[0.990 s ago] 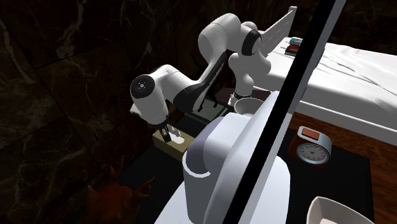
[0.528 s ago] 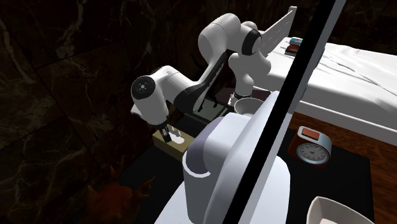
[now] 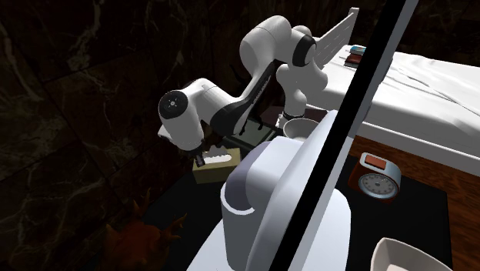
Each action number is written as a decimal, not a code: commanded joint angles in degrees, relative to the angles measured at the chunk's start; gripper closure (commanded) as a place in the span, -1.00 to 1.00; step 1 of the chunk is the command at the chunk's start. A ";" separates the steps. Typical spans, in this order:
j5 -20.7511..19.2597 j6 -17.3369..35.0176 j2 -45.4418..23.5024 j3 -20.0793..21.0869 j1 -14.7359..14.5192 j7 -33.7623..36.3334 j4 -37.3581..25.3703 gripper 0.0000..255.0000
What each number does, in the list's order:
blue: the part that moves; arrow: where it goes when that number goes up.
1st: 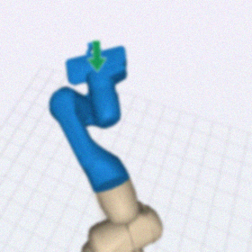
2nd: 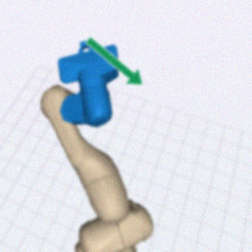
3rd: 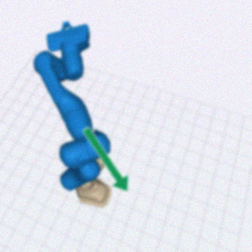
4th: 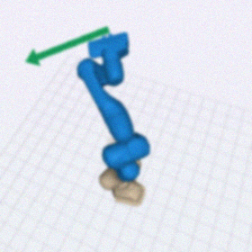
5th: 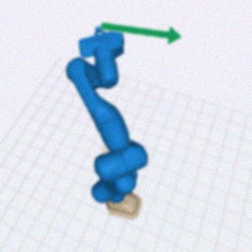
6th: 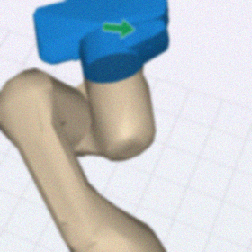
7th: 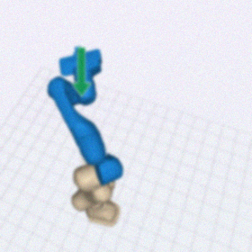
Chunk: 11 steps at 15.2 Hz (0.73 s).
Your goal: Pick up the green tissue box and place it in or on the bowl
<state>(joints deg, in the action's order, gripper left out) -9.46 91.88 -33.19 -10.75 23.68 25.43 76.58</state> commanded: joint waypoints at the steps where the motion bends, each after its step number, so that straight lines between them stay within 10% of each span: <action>1: 0.02 -0.04 -0.13 -0.02 0.04 -0.01 0.04 1.00; 11: -0.10 -6.06 0.69 -0.21 0.03 -1.25 -5.32 1.00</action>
<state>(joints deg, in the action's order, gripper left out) -9.55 86.69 -32.42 -10.92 23.63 24.46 72.24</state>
